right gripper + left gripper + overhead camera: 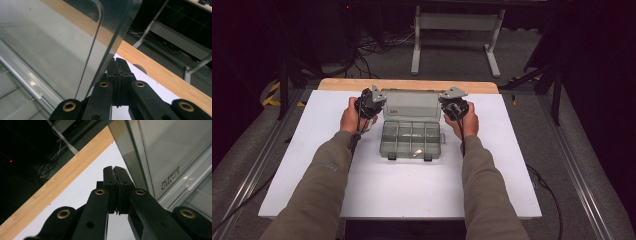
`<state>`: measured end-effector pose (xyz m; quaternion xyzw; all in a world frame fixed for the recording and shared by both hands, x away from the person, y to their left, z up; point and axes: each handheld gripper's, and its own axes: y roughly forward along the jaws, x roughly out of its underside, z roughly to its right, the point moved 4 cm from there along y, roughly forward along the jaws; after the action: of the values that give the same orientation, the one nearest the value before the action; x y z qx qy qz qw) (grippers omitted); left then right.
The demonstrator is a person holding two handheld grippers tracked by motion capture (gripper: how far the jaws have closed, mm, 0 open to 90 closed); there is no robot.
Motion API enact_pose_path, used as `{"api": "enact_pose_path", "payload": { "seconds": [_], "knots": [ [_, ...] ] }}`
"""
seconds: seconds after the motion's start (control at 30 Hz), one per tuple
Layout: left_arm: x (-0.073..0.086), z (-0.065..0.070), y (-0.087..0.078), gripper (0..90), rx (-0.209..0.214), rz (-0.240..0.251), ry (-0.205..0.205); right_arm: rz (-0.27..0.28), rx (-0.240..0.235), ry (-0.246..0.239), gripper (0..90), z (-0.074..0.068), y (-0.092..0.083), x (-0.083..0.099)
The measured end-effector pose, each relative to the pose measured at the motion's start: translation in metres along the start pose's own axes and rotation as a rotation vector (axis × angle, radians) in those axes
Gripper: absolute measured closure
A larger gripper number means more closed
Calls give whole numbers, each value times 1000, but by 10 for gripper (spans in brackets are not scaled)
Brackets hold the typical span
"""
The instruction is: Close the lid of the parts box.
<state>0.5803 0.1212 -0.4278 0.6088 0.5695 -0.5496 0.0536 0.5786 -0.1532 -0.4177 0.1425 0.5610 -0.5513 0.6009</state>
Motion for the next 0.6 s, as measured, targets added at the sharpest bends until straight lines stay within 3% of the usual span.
{"api": "enact_pose_path", "payload": {
  "seconds": [0.33,0.6],
  "knots": [
    [-6,1,-14,889,-9,7,21,11,9,4,900,-4,-10,0],
    [-8,2,-21,888,-3,20,16,26,16,6,900,-5,-17,-4]
  ]
}}
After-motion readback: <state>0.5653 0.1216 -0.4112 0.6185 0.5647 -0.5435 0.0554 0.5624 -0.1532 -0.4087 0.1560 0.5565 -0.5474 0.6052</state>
